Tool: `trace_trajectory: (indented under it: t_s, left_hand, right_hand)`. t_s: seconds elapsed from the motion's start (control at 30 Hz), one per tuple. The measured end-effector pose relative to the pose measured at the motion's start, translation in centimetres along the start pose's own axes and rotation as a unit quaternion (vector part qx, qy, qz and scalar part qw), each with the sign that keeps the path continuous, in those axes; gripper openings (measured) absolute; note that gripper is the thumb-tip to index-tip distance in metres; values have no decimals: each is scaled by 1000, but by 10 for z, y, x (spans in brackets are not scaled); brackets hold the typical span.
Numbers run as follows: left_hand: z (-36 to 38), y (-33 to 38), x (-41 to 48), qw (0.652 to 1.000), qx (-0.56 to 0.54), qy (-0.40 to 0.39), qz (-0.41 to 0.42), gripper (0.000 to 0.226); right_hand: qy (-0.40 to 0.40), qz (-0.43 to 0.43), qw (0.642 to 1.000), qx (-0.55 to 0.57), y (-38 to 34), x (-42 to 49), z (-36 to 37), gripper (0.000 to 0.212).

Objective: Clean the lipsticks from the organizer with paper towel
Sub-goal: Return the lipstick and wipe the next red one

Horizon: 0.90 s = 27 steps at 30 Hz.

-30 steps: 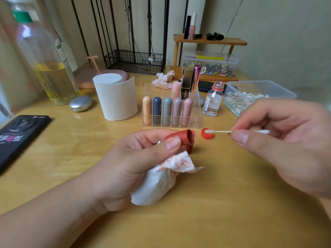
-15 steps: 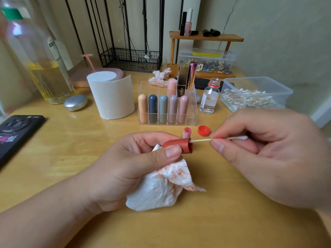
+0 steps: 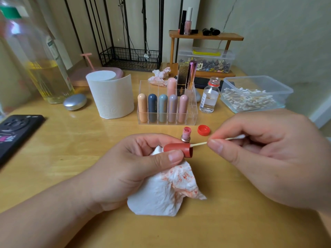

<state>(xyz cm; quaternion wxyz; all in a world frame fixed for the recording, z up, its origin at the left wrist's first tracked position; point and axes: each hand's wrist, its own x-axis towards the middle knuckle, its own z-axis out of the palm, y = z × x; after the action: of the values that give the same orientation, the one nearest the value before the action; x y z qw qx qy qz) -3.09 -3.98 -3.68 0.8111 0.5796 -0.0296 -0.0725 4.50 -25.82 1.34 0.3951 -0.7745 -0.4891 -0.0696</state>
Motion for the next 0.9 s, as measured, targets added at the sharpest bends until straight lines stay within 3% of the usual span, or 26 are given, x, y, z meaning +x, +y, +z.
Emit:
trace_trajectory:
  t_s: [0.17,0.3,0.43,0.57,0.7,0.9]
  left_hand:
    - [2,2,0,1000,-15,11,-14,16]
    - [-1,2,0,1000,-17,5,-11,22]
    - [-1,0,0,1000,-20,8,-11,25]
    - [1,-1,0,1000,-1,16,-21,20]
    - [1,1,0,999,1,30,-30,25]
    - [1,-1,1,999,8,24,-37,24]
  right_hand:
    - [-9,30,999,-42,2,2,0,13]
    - [-62,73,995,14,5,1,1,13]
    - [-99,56,992,61,4,0,2,11]
    - [-75,31,997,-2,2,2,2,12]
    - [-49,70,996,-40,3,3,4,15]
    - [-135,112,984,-31,5,4,5,23]
